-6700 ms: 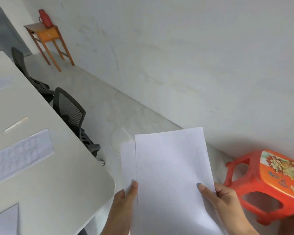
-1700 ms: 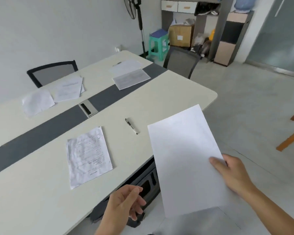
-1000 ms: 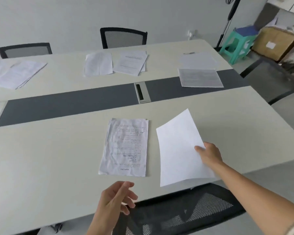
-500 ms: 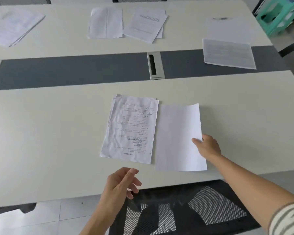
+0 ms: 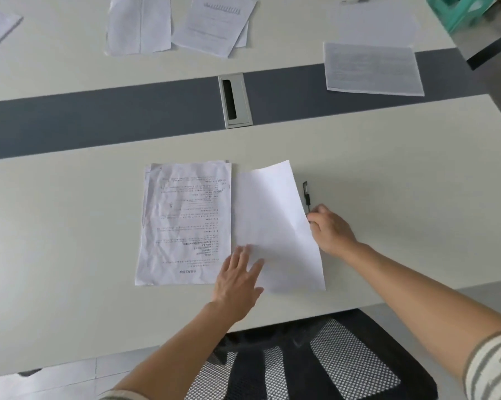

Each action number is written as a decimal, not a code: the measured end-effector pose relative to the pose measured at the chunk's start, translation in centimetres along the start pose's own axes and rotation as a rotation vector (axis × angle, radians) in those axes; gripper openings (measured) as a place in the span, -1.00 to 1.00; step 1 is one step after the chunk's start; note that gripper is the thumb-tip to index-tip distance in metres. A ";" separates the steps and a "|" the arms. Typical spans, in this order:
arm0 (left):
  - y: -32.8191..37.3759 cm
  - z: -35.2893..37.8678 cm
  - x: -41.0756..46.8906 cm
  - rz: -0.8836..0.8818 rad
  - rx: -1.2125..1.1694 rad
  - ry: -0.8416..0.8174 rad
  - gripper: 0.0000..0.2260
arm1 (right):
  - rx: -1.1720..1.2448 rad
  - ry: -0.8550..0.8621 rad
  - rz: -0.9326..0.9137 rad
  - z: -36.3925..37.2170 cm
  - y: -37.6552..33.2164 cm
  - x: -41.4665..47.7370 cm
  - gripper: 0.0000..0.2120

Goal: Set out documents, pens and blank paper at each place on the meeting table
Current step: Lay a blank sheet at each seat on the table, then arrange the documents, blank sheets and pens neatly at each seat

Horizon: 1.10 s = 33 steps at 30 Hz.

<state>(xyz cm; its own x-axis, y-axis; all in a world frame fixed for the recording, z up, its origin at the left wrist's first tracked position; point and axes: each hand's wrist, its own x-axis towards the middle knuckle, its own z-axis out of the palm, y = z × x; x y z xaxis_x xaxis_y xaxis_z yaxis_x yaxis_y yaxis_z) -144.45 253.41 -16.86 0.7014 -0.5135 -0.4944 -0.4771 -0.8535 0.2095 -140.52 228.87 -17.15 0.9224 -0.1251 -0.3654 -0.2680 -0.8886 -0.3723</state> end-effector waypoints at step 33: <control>5.2 1.9 3.2 -0.117 -0.031 0.136 -0.48 | 0.218 0.037 0.056 2.2 -1.0 2.7 -0.78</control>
<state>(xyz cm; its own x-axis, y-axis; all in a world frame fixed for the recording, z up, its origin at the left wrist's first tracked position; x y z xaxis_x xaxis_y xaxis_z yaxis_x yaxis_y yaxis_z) -145.75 247.50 -18.95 0.8175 -0.4156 -0.3987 -0.3725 -0.9095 0.1843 -138.38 230.43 -19.61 0.9130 -0.1913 -0.3603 -0.3689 -0.7641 -0.5292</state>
